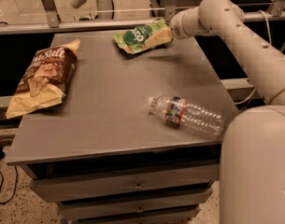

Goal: Move green rice chip bag near water bottle

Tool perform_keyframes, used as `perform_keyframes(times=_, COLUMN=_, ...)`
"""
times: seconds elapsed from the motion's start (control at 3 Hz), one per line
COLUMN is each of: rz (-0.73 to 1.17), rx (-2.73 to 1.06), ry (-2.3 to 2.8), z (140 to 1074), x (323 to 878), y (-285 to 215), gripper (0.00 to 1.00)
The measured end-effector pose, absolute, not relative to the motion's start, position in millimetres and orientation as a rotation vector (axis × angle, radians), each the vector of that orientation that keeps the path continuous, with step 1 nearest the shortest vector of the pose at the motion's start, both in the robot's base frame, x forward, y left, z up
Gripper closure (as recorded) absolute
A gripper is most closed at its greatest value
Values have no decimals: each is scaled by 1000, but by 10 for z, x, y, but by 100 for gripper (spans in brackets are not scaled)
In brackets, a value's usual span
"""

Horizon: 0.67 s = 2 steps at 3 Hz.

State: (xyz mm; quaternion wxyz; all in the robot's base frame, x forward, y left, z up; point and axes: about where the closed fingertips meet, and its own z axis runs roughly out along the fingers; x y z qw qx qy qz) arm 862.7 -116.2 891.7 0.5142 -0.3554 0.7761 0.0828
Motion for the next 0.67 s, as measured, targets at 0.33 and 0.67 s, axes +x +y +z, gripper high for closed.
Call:
perform_keyframes(times=0.33, rz=173, rx=-848, ry=1896, z=8886, x=8850, y=-1343, gripper=0)
perform_keyframes(times=0.67, rz=199, rx=-863, ry=1920, z=8829, x=8896, y=-1344, gripper=0)
